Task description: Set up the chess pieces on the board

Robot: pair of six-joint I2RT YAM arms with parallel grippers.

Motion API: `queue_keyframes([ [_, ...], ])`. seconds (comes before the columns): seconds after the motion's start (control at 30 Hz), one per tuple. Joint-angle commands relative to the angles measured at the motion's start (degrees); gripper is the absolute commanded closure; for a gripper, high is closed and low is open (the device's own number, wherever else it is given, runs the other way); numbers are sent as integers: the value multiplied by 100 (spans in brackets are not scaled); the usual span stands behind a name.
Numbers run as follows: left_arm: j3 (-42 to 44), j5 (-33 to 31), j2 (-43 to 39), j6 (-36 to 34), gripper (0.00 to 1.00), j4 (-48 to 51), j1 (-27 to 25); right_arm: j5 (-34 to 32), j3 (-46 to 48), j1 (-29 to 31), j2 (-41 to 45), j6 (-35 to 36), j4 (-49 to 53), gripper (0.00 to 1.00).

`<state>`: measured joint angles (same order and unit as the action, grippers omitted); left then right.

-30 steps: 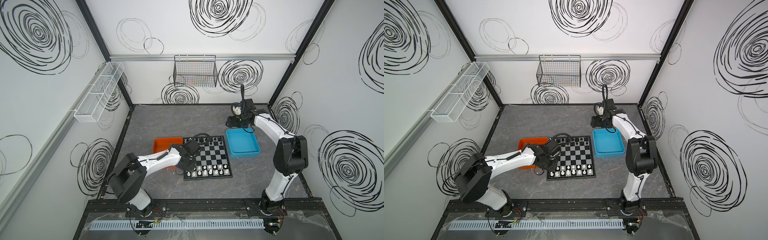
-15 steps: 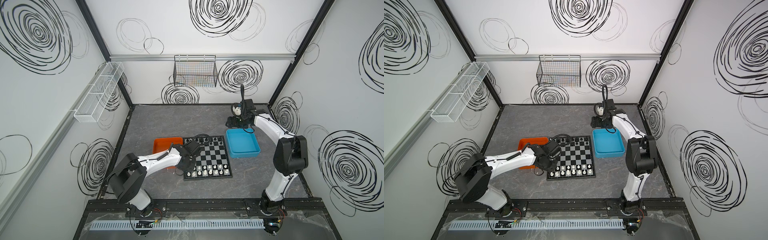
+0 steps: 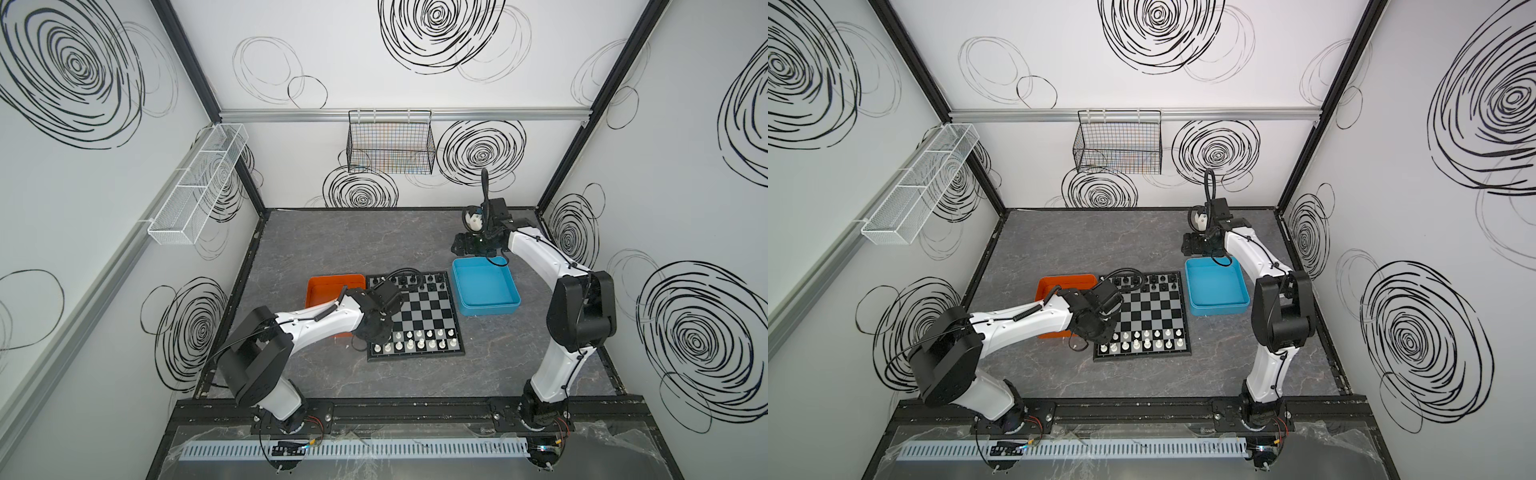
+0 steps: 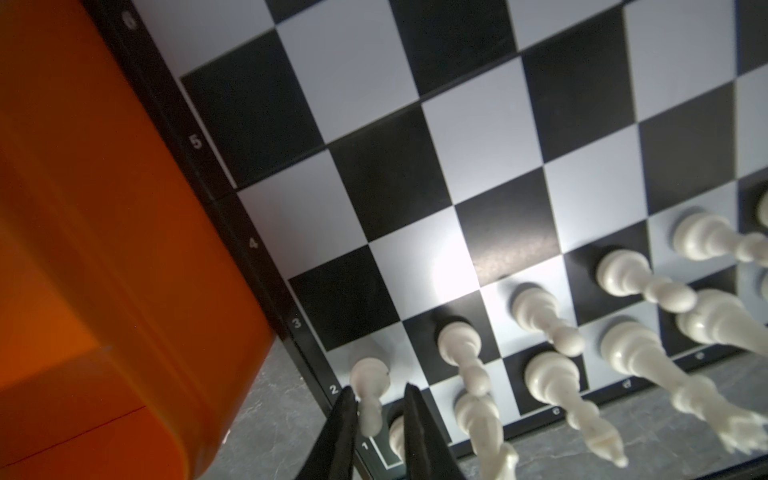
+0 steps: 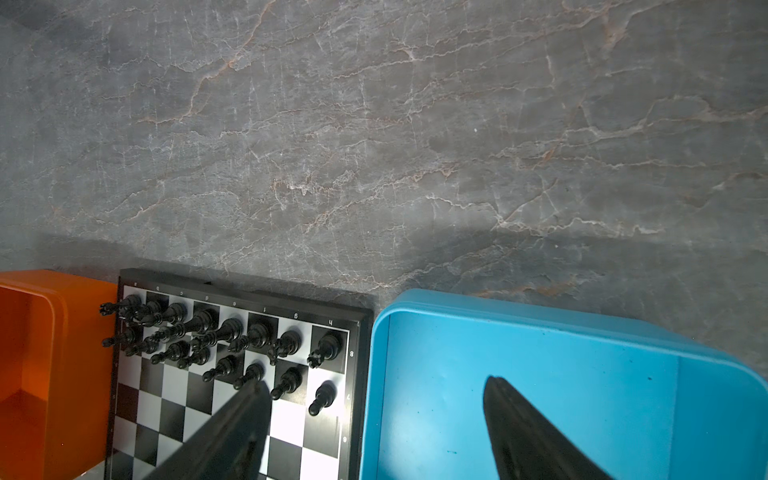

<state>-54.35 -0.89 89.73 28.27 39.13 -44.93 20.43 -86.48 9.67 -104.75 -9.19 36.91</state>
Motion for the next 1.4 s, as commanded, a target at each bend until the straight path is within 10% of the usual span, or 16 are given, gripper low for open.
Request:
queue_keyframes([
  [0.0, -196, 54, 44, -14, 75, 19, -33, 11, 70, -38, 130, 60, -80, 15],
  [0.47, -207, -106, 46, -40, 73, 131, -22, 26, 23, -36, 110, 50, -63, 15],
  [1.03, -1230, -534, -313, -184, 32, 921, 98, -14, -227, -63, 271, 27, 41, 15],
  [1.37, -2391, -187, -360, -1009, 4, 479, 2138, 228, -346, -608, 767, -436, -822, 10],
])
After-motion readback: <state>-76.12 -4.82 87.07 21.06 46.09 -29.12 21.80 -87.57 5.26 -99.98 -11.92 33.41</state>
